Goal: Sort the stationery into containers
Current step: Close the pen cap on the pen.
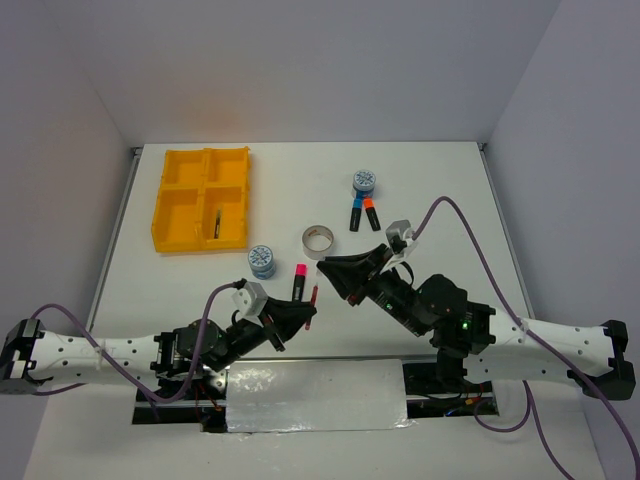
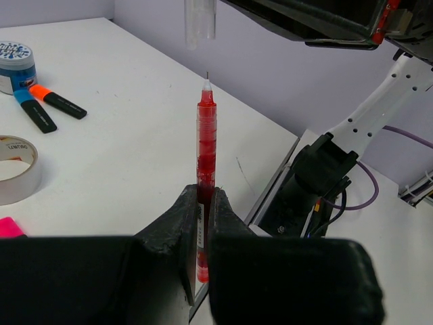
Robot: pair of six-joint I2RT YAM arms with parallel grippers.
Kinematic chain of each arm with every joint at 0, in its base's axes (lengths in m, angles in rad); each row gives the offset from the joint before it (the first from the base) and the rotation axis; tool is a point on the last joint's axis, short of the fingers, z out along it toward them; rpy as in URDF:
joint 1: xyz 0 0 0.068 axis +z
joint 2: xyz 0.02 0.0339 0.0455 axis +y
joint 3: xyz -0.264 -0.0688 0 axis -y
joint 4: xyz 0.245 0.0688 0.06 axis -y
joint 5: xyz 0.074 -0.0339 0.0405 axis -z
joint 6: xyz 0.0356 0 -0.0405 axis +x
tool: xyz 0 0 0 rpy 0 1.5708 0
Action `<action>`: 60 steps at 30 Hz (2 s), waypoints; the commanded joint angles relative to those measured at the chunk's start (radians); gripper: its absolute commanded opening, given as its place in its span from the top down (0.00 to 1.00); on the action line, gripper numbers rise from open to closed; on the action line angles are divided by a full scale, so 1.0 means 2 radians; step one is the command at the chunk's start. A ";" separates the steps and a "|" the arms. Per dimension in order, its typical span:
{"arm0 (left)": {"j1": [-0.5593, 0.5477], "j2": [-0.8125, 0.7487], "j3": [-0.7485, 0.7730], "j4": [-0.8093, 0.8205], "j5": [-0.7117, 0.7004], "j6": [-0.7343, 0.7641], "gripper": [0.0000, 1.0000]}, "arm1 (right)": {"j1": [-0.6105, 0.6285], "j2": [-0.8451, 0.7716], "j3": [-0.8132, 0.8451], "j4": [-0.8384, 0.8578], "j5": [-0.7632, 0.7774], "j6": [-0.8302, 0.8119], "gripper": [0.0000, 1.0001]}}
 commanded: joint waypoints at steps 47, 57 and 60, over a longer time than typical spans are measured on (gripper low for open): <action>0.003 -0.006 0.018 0.024 -0.018 0.000 1.00 | -0.001 0.004 0.001 0.031 -0.019 0.005 0.94; 0.007 -0.012 0.014 0.024 -0.021 -0.002 1.00 | -0.001 0.001 -0.011 0.034 -0.025 0.011 0.94; 0.008 -0.012 0.016 0.023 -0.021 -0.002 1.00 | -0.003 0.005 -0.013 0.034 -0.025 0.013 0.94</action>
